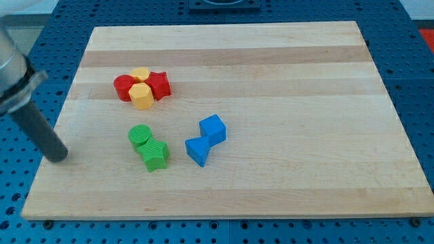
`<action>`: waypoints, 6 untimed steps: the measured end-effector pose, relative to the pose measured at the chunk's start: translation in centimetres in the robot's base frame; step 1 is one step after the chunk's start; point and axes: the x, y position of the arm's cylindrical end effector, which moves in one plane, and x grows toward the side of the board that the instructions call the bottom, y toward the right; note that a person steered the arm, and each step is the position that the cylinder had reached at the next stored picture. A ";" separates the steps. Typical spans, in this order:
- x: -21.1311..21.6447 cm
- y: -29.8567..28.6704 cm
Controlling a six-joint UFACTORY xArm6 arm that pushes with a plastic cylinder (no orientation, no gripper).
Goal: Push the green star to the left of the blue triangle
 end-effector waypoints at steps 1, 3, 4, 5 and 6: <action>3.5 3.5; 3.0 10.6; 1.6 11.8; 0.9 12.1; 0.9 13.1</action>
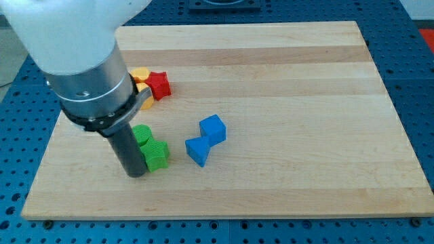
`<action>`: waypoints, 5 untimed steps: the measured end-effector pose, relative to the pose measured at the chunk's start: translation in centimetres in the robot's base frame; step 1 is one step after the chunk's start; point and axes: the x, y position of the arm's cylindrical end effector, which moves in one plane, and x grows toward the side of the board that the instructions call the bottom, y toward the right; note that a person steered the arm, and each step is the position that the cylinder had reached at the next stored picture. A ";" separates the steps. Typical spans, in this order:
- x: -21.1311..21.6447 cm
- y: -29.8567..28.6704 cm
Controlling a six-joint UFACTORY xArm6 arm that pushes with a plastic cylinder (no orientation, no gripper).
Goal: Push the green star to the left of the blue triangle
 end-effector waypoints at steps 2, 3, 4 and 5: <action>0.1 2.1; 2.8 -1.9; 3.6 -7.0; 1.0 -8.5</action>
